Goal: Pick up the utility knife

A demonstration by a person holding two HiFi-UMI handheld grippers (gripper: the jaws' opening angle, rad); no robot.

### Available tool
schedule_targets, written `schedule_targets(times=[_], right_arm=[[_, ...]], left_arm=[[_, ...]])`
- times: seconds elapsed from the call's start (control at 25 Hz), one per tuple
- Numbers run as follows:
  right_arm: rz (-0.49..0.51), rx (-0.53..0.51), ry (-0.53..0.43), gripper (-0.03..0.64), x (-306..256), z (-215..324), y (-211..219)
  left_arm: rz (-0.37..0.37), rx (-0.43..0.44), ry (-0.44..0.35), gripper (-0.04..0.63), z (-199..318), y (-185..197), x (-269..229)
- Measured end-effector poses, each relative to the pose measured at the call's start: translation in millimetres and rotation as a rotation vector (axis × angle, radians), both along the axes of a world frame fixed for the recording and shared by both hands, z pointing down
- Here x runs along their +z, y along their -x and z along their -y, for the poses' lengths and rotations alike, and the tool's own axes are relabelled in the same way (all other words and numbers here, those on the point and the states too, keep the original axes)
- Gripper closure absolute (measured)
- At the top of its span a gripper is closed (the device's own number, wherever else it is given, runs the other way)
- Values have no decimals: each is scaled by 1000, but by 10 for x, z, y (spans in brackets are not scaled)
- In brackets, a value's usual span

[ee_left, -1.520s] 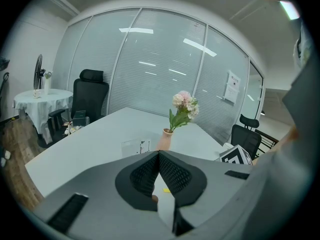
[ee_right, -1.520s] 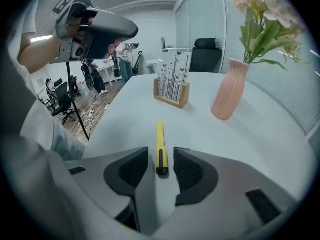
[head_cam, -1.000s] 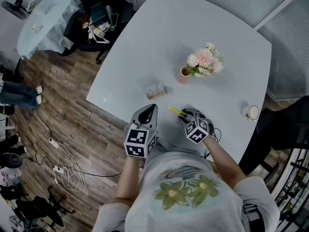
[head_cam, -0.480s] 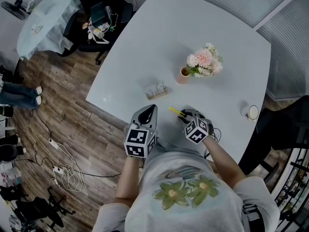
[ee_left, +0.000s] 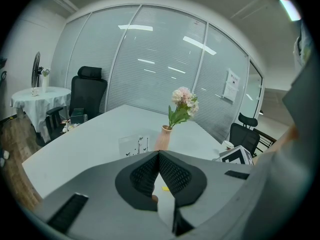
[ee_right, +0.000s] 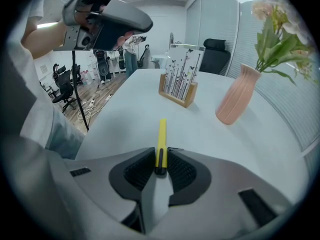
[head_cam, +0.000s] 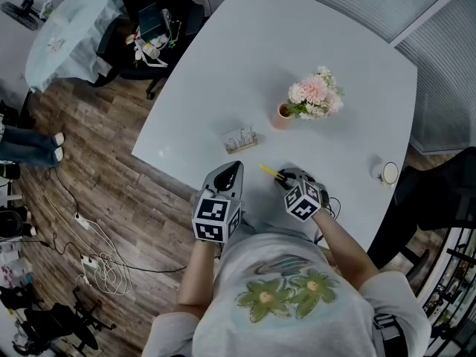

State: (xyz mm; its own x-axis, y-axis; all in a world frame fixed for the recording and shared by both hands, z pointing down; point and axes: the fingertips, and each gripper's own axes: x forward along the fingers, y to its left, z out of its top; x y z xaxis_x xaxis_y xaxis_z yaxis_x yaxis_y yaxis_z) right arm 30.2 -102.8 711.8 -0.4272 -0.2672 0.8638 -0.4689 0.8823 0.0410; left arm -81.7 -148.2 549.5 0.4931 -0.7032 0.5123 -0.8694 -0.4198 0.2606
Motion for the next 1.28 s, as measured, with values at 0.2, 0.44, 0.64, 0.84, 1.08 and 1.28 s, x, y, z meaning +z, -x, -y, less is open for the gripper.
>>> schedule_targets(times=[0.2, 0.44, 0.64, 0.84, 1.08, 1.28], right_arm=[[-5, -1, -4, 546, -7, 8, 3], [-5, -7, -6, 548, 7, 23, 0], [2, -8, 8, 548, 10, 35, 11], [-5, -11, 10, 548, -48, 45, 5], [5, -7, -7, 548, -80, 62, -6], [12, -6, -16, 548, -146, 71, -33]], left_arm=[[0, 2, 2, 592, 1, -2, 2], [2, 2, 3, 592, 21, 7, 11], [5, -1, 0, 592, 37, 44, 12], [7, -2, 1, 592, 42, 56, -41], [10, -1, -7, 592, 33, 53, -43], [10, 1, -12, 592, 33, 35, -75]])
